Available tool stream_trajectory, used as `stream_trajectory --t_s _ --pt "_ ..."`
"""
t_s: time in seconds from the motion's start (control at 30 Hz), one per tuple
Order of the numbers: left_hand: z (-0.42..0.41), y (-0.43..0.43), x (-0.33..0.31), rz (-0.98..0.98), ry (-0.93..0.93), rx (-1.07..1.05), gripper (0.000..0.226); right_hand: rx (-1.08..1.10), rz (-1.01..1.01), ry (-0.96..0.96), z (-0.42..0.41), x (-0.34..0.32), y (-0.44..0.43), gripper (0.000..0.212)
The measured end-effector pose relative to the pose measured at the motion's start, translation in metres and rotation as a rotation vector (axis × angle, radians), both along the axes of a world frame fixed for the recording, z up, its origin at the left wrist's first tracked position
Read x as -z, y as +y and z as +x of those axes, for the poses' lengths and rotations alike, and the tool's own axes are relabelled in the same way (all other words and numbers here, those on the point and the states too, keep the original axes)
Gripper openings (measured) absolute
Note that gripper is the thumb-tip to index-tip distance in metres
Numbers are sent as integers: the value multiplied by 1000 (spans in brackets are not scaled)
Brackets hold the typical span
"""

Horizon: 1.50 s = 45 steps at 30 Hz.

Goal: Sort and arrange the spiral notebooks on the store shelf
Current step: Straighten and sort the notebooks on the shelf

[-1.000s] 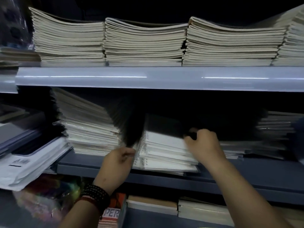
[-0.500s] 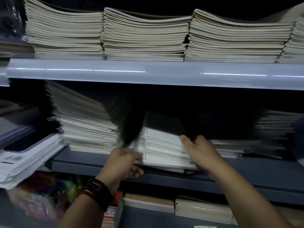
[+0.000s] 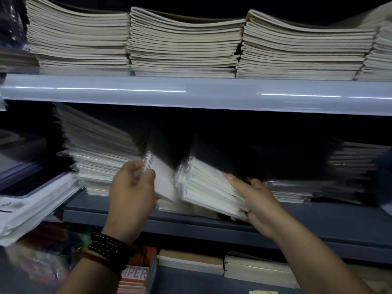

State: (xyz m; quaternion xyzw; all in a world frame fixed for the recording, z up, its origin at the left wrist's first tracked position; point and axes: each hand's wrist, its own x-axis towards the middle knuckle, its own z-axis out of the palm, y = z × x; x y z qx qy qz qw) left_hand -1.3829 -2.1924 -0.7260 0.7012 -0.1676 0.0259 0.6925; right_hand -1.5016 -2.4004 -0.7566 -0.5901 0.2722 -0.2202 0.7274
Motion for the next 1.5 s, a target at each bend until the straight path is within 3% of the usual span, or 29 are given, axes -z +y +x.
stream_trajectory --t_s 0.07,0.2,0.3,0.37,0.47,0.6,0.7,0.77,0.87,0.97,1.17,1.33,1.5 --pt "-6 10 -9 65 -165 -100 20 1 -143 72 0 4 0 116" --pt "-12 24 -22 -30 -285 -220 22 56 -399 227 -2 -2 9 82" --pt "-8 27 -21 -196 -129 -139 24 131 -921 573 -6 -16 14 58" --pt "-3 29 -17 -278 10 -79 24 253 -1123 489 -6 -22 20 49" --pt "3 34 -13 -395 138 -42 12 276 -978 13 -1 -30 36 31" --pt "2 39 -18 -502 243 134 17 -23 -474 -158 12 -39 61 36" --pt "-2 40 -12 -328 248 326 30 -91 -247 -253 12 -47 69 16" --pt "-7 41 -7 -182 228 374 42 -74 -230 -240 6 -49 69 17" --pt "-12 46 -2 -63 224 373 17 -73 -253 -174 -4 -47 67 21" --pt "-11 51 0 -4 231 381 18 -116 -263 -139 -14 -48 65 23" --pt "-21 48 -2 -32 202 399 19 -128 -254 -140 -28 -47 62 28" --pt "-27 31 3 -185 234 325 20 -427 -311 24 -45 -56 47 38" --pt "-16 14 1 -138 193 346 25 -11 -53 -154 -33 -50 20 35"
